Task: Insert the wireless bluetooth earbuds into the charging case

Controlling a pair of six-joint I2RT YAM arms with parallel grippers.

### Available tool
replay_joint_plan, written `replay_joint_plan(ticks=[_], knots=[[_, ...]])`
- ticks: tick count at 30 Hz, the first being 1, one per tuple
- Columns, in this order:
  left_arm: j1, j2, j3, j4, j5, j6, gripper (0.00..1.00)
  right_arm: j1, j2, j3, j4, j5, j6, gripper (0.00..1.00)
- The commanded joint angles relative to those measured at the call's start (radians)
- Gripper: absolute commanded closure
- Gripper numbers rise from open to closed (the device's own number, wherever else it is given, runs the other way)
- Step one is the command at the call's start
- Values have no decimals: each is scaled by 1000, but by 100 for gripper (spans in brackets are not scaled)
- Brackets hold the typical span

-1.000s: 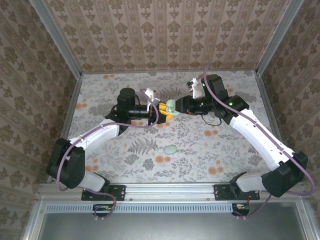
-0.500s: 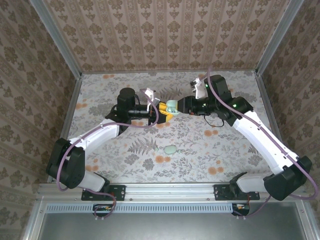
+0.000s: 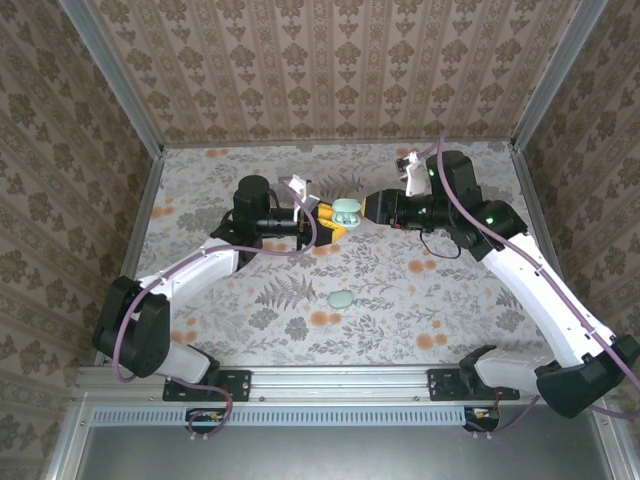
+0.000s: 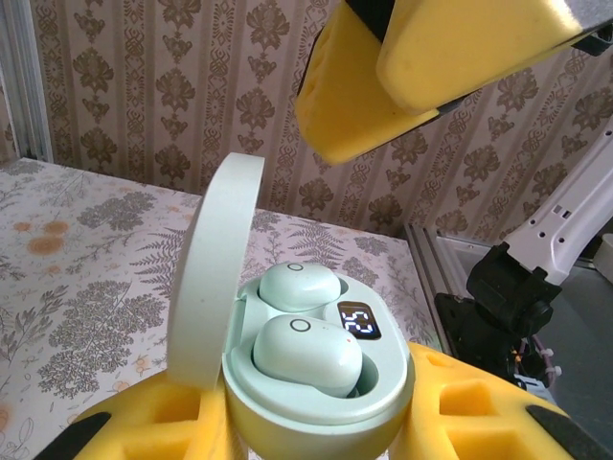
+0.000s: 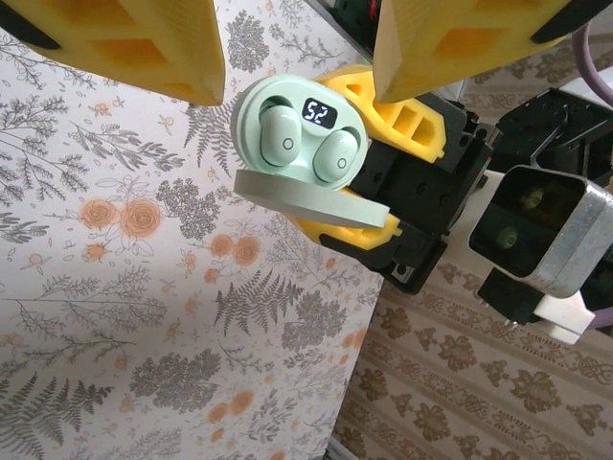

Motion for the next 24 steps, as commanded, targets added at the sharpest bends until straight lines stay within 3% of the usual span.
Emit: replay_joint_plan(ticks=[1,24], knots=[[-10,-35,-14,31,6,-12,80,-15,30,8,-19,5,37,54],[-23,-57,-5,28,0,-25,80,-40,138,23,89,-161,141,53]])
